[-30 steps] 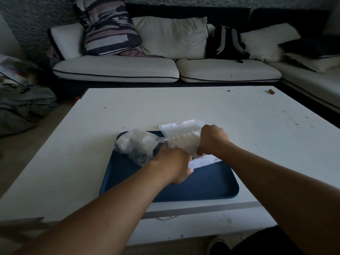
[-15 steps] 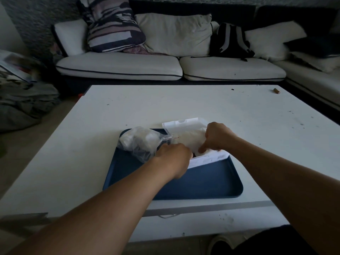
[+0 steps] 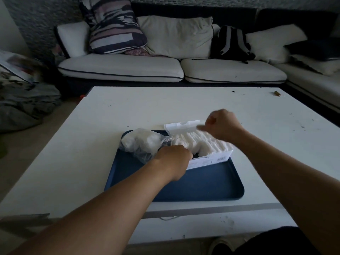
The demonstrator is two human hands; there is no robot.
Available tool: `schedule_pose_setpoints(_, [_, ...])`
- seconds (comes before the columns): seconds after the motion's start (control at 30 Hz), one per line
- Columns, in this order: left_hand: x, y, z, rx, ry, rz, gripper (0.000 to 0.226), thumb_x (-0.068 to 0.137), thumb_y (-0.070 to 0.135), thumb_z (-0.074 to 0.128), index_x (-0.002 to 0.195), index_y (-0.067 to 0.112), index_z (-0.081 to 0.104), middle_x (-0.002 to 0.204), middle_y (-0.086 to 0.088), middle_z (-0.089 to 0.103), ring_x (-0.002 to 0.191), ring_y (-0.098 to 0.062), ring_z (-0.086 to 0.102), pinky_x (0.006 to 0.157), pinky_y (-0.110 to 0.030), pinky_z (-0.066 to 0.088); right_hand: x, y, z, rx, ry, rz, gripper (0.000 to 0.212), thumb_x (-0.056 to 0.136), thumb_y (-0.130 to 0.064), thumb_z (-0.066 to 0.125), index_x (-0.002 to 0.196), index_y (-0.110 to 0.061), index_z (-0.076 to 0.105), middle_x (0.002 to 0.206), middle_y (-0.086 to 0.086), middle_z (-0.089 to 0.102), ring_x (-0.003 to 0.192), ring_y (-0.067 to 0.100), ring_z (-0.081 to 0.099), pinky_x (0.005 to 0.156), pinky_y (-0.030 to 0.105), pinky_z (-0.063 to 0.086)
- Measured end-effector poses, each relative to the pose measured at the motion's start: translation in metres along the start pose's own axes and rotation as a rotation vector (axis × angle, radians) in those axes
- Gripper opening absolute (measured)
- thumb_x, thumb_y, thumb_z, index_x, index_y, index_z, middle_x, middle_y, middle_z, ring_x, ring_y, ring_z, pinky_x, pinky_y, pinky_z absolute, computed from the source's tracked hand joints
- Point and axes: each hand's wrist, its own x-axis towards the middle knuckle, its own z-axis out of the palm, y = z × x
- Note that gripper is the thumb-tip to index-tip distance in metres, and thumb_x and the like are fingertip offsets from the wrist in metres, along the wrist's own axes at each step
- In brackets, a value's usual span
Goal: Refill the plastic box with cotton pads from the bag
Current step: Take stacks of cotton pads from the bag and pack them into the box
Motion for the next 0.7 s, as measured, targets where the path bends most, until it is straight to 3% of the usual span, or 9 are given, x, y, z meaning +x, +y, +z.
schedule_pose_setpoints(0.07, [0.000,-0.006,0.003,-0.019,0.009,0.015,0.037,0.096,0.004,0.051,0.068,0.021,0.035,0.072,0.002,0.042,0.069,-0.021,0.049,0.062,-0.034,0.040,-0.003,-0.013,-0.015,0.271,-0.027,0.020,0.018,0.090,-0.022,0.070,0.081,-0.007,0.075,0.072,0.002,0.074,0.073,0.023,0.073,0.061,0.027,0.056])
schedule_pose_setpoints(0.13, [0.000,-0.008,0.004,-0.030,0.019,0.026,0.036,0.097,0.005,0.051,0.068,0.022,0.036,0.071,0.002,0.043,0.070,-0.022,0.052,0.062,-0.034,0.043,-0.011,-0.025,-0.012,0.402,-0.257,0.108,0.016,0.093,-0.011,0.064,0.089,0.000,0.076,0.078,0.009,0.077,0.074,0.025,0.075,0.059,0.027,0.059])
schedule_pose_setpoints(0.27, [-0.002,-0.003,-0.001,0.032,-0.003,0.043,0.018,0.095,0.001,0.047,0.090,0.017,0.052,0.077,0.003,0.045,0.074,-0.019,0.048,0.069,-0.033,0.043,-0.025,-0.027,0.016,0.027,-0.613,0.192,0.016,0.093,-0.013,0.060,0.100,0.001,0.063,0.078,0.010,0.051,0.062,0.026,0.069,0.052,0.025,0.053])
schedule_pose_setpoints(0.33, [-0.002,-0.005,-0.002,0.046,-0.021,0.031,0.024,0.094,0.000,0.048,0.078,0.018,0.043,0.074,0.003,0.044,0.070,-0.017,0.047,0.069,-0.032,0.043,-0.024,-0.026,0.020,-0.047,-0.604,0.202,0.009,0.095,-0.012,0.057,0.095,-0.003,0.059,0.075,0.007,0.042,0.059,0.024,0.065,0.047,0.024,0.051])
schedule_pose_setpoints(0.43, [-0.006,-0.007,-0.008,-0.005,0.010,0.071,0.022,0.098,0.013,0.052,0.077,0.020,0.049,0.078,0.002,0.055,0.083,-0.021,0.062,0.076,-0.034,0.050,-0.022,-0.034,0.018,-0.012,-0.528,0.133,0.014,0.092,-0.007,0.057,0.097,0.001,0.067,0.078,0.009,0.068,0.063,0.024,0.069,0.050,0.028,0.058])
schedule_pose_setpoints(0.5, [-0.012,-0.013,-0.022,-0.110,0.121,0.074,0.015,0.094,0.027,0.056,0.087,0.023,0.067,0.087,0.003,0.068,0.086,-0.020,0.066,0.079,-0.035,0.053,-0.021,-0.048,0.013,0.028,-0.490,0.050,0.020,0.089,-0.004,0.056,0.089,0.005,0.073,0.075,0.012,0.076,0.067,0.022,0.074,0.060,0.028,0.061])
schedule_pose_setpoints(0.53, [-0.017,-0.018,-0.031,-0.176,0.231,0.053,0.019,0.089,0.028,0.055,0.080,0.022,0.071,0.078,0.004,0.068,0.075,-0.018,0.065,0.071,-0.034,0.053,-0.021,-0.056,0.010,0.046,-0.482,-0.004,0.021,0.089,-0.002,0.056,0.086,0.006,0.075,0.072,0.011,0.076,0.066,0.020,0.073,0.064,0.026,0.061])
schedule_pose_setpoints(0.63, [-0.035,-0.048,-0.053,-0.344,0.644,0.022,0.029,0.073,0.024,0.053,0.045,0.018,0.047,0.042,0.005,0.044,0.042,-0.015,0.044,0.048,-0.026,0.033,-0.024,-0.072,0.010,0.197,-0.607,-0.090,0.019,0.090,-0.002,0.058,0.091,0.004,0.076,0.078,0.012,0.077,0.074,0.021,0.074,0.074,0.029,0.062])
schedule_pose_setpoints(0.7, [-0.043,-0.076,-0.052,-0.430,0.792,-0.131,0.023,0.072,0.023,0.053,0.050,0.015,0.055,0.046,0.005,0.053,0.047,-0.017,0.052,0.048,-0.027,0.039,-0.028,-0.076,0.021,0.254,-0.679,-0.174,0.022,0.091,0.002,0.057,0.095,-0.002,0.078,0.089,0.010,0.078,0.083,0.019,0.074,0.080,0.028,0.060])
